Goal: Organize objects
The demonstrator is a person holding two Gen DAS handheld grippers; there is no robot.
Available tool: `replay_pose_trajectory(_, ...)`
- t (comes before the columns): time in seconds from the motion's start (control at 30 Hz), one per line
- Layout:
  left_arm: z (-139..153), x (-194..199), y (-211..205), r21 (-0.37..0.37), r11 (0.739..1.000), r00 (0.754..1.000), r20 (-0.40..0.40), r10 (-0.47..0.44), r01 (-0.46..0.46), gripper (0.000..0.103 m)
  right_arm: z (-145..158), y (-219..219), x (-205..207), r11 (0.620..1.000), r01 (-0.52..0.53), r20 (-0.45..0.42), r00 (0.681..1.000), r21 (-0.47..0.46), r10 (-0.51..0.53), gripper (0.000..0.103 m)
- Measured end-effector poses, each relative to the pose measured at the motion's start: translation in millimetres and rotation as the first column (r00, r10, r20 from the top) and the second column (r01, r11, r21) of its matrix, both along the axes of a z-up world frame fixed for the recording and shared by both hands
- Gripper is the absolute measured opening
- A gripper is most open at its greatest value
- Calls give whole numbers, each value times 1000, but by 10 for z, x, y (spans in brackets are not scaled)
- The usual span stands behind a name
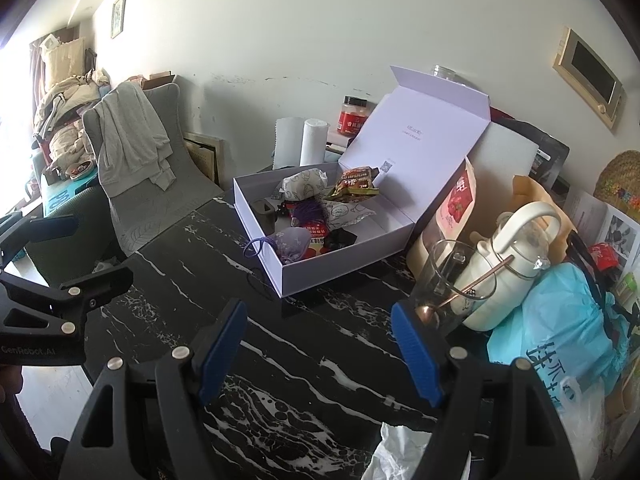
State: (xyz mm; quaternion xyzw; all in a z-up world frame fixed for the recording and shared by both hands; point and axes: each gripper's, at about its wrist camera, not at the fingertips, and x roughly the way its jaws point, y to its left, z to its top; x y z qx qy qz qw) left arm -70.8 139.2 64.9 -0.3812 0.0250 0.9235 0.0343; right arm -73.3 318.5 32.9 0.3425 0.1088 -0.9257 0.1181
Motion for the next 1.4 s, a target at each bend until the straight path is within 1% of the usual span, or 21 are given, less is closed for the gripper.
replay_pose_trajectory(0.1, -7, 13, 2, 9, 1000, 1000, 3, -12, 12, 98, -4, 12, 0, 1000, 5, 2, 1000, 1, -5, 75)
replay_pose_trajectory(0.27, -16, 23, 11, -3, 1000, 1000, 3, -14, 14, 98, -18, 17, -14, 1000, 11, 9, 1000, 2, -11, 75)
replay_pose_trajectory(0.43, -53, 3, 7, -11, 1000, 1000, 20, -7, 8, 98, -23, 16, -25, 1000, 13, 11, 1000, 2, -13, 75)
replay_pose_trajectory(0.93, -139, -13, -2, 2, 1000, 999, 49, -10, 10, 98, -84, 5, -47, 1000, 16, 29, 999, 7, -16, 75)
replay_pose_trajectory(1.07, -163, -13, 16, -12, 1000, 998, 54, -8, 9, 98, -105, 10, -51, 1000, 18, 36, 999, 8, -18, 75)
replay_pose_trajectory(1.4, -183, -9, 21, -13, 1000, 998, 62, -11, 12, 98, -147, 12, -55, 1000, 13, 52, 999, 0, -12, 75)
